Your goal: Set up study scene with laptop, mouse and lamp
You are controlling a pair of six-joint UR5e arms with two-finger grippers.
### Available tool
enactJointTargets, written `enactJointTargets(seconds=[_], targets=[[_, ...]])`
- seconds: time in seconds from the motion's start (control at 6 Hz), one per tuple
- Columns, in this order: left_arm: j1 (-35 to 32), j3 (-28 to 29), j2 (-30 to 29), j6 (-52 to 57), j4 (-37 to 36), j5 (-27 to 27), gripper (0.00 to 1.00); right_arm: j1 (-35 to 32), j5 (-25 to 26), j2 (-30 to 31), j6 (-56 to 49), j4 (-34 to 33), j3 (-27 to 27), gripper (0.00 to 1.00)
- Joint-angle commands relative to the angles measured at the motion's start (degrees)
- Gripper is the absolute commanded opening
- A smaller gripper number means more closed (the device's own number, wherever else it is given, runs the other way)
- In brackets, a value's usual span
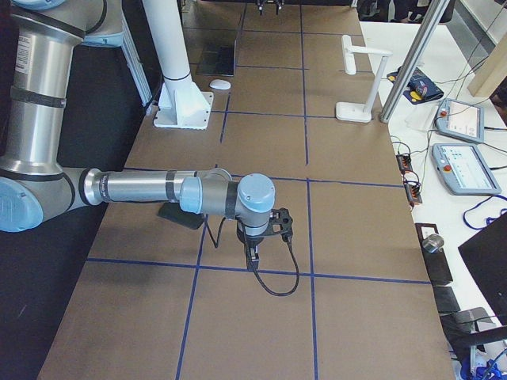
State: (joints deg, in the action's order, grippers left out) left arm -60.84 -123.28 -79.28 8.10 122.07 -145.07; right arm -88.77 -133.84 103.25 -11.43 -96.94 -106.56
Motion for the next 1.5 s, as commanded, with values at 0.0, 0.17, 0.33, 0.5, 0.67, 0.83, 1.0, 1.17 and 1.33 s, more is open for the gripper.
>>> enactJointTargets(seconds=[0.0, 0.17, 0.33, 0.5, 0.67, 0.83, 1.0, 1.17, 1.33], targets=[[7.98, -6.08, 7.53, 4.71, 4.74, -0.13, 1.0, 0.0, 0.07, 0.02, 0.0, 0.0, 0.21, 1.0], [11.58, -6.19, 9.21, 4.82, 6.58, -0.04, 1.0, 0.0, 0.07, 0.02, 0.0, 0.0, 0.22, 1.0], [15.36, -5.93, 10.01, 5.0, 6.6, 0.74, 1.0, 0.0, 0.07, 0.02, 0.0, 0.0, 0.22, 1.0], [16.35, -5.49, 10.19, 7.69, 6.51, 0.75, 1.0, 0.0, 0.15, -0.06, 0.0, 0.0, 0.22, 1.0], [16.36, -4.7, 10.89, 8.77, 6.51, 0.92, 1.0, 0.0, 0.15, -0.06, 0.0, 0.0, 0.22, 1.0], [16.54, -2.78, 10.99, 8.78, 6.51, 1.71, 0.99, 0.0, 0.15, -0.06, 0.0, 0.0, 0.22, 1.0], [16.71, -1.45, 10.73, 8.86, 6.51, 1.63, 0.97, 0.0, 0.15, -0.06, 0.0, 0.0, 0.22, 1.0], [16.8, -0.75, 10.29, 8.86, 6.51, 1.63, 0.79, 0.0, 0.15, -0.06, 0.0, 0.0, 0.22, 1.0], [16.37, -0.39, 10.28, 8.95, 6.51, 1.63, 0.29, 0.0, 0.15, -0.06, 0.0, 0.0, 0.22, 1.0]])
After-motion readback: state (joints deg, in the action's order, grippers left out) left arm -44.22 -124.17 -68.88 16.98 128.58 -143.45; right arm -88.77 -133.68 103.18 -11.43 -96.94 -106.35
